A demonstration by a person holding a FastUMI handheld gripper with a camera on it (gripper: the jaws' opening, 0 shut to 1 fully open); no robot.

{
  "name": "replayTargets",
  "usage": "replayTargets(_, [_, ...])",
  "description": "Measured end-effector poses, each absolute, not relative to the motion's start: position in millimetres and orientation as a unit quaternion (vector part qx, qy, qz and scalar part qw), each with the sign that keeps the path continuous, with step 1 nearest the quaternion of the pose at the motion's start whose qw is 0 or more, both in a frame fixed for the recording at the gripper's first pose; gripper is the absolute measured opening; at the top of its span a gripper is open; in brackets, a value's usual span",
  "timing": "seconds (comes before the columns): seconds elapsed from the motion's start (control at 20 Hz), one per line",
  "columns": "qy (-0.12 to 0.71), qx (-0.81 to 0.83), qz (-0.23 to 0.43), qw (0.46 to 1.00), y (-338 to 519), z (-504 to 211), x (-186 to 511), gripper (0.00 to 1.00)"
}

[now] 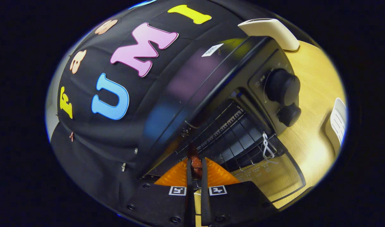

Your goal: Open the toaster oven, put the food inside, and close the toaster oven door.

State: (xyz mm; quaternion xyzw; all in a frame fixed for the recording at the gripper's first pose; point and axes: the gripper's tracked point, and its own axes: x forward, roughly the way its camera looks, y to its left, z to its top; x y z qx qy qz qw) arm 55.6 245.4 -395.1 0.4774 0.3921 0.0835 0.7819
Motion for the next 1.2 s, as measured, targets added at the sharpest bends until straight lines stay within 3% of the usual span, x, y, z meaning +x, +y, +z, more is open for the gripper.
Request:
replayTargets(0.2, [0.405,0.462,0.058,0.787,240.0,-409.0,59.1,0.15])
replayTargets(0.35, [0.425,0.426,0.037,0.798,230.7,-421.4,52.3,0.29])
replayTargets(0.5, [0.411,0.424,0.049,0.806,231.8,-406.7,51.3,0.58])
replayTargets(0.55, [0.411,0.417,0.051,0.809,230.6,-403.3,50.8,0.76])
replayTargets(0.65, [0.417,0.386,0.043,0.822,221.3,-404.0,45.2,0.96])
replayTargets(1.2, [0.388,0.269,0.055,0.880,179.4,-358.0,-9.0,0.98])
